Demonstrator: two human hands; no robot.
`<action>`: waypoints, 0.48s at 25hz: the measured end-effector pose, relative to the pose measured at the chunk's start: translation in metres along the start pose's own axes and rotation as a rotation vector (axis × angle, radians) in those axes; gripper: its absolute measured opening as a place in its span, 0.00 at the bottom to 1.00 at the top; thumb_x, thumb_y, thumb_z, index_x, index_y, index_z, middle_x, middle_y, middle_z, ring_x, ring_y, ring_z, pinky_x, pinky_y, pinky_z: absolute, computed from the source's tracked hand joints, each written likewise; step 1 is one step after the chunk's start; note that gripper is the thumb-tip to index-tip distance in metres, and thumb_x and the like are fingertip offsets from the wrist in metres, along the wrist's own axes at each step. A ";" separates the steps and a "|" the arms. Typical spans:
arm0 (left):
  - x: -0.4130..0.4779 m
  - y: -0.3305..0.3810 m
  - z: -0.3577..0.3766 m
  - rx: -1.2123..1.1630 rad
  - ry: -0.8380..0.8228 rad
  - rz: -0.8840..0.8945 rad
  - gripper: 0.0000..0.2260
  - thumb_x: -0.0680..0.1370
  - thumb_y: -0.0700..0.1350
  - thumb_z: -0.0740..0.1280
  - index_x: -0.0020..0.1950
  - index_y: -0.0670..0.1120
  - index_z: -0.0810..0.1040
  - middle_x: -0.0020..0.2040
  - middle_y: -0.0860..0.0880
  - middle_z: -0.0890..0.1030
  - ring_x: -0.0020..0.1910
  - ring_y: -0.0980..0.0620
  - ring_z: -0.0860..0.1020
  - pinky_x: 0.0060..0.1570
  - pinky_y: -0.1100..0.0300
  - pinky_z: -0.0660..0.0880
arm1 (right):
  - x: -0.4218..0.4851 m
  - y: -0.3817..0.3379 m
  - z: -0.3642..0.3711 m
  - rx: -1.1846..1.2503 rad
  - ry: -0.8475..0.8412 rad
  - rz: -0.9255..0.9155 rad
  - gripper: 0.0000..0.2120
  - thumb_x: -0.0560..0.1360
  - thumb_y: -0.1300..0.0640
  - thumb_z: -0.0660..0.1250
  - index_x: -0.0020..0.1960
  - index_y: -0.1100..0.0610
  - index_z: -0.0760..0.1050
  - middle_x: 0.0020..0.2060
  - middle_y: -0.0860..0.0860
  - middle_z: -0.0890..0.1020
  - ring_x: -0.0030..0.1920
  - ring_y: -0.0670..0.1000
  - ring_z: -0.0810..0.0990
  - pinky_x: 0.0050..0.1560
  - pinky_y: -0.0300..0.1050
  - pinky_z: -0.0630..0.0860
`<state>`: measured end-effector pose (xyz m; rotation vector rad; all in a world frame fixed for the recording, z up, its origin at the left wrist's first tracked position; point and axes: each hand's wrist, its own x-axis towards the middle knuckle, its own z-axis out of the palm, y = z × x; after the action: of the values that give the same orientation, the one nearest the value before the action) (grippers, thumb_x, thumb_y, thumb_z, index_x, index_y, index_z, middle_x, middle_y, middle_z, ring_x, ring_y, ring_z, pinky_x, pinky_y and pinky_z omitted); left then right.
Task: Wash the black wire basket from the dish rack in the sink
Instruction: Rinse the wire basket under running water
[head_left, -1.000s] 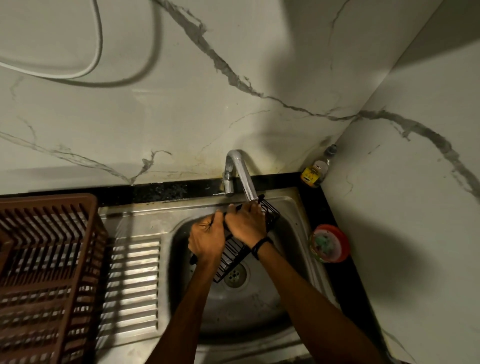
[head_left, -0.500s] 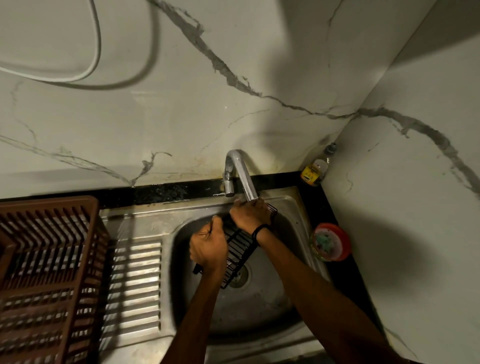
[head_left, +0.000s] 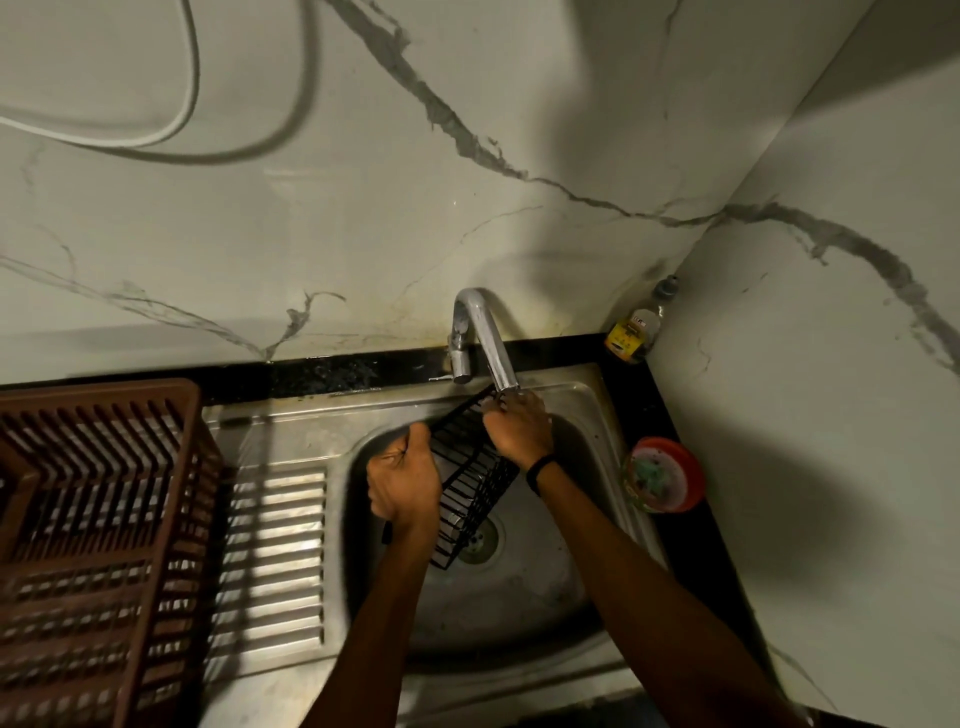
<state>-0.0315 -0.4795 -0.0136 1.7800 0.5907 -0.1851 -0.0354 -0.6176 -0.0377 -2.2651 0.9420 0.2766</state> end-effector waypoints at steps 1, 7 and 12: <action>-0.003 -0.003 -0.001 -0.018 -0.017 -0.006 0.12 0.76 0.56 0.71 0.41 0.48 0.81 0.46 0.46 0.82 0.51 0.44 0.79 0.64 0.47 0.73 | 0.004 0.008 -0.004 0.061 0.019 0.099 0.27 0.75 0.43 0.55 0.71 0.51 0.68 0.72 0.58 0.66 0.73 0.62 0.62 0.71 0.60 0.62; -0.002 -0.053 -0.019 0.051 -0.235 0.844 0.22 0.78 0.45 0.66 0.24 0.43 0.68 0.22 0.48 0.68 0.21 0.48 0.67 0.22 0.52 0.68 | 0.009 0.037 0.005 0.743 0.034 0.479 0.36 0.55 0.29 0.71 0.52 0.54 0.79 0.49 0.55 0.83 0.48 0.56 0.83 0.48 0.53 0.82; 0.016 -0.067 -0.035 0.135 -0.262 1.260 0.21 0.81 0.43 0.63 0.27 0.43 0.69 0.26 0.50 0.67 0.25 0.53 0.66 0.23 0.52 0.67 | -0.002 0.063 0.017 0.874 0.075 0.504 0.14 0.49 0.48 0.68 0.33 0.52 0.77 0.34 0.55 0.79 0.37 0.57 0.79 0.36 0.50 0.79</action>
<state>-0.0560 -0.4301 -0.0672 1.9011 -0.7809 0.4174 -0.0790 -0.6384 -0.0809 -1.2368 1.3385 -0.0223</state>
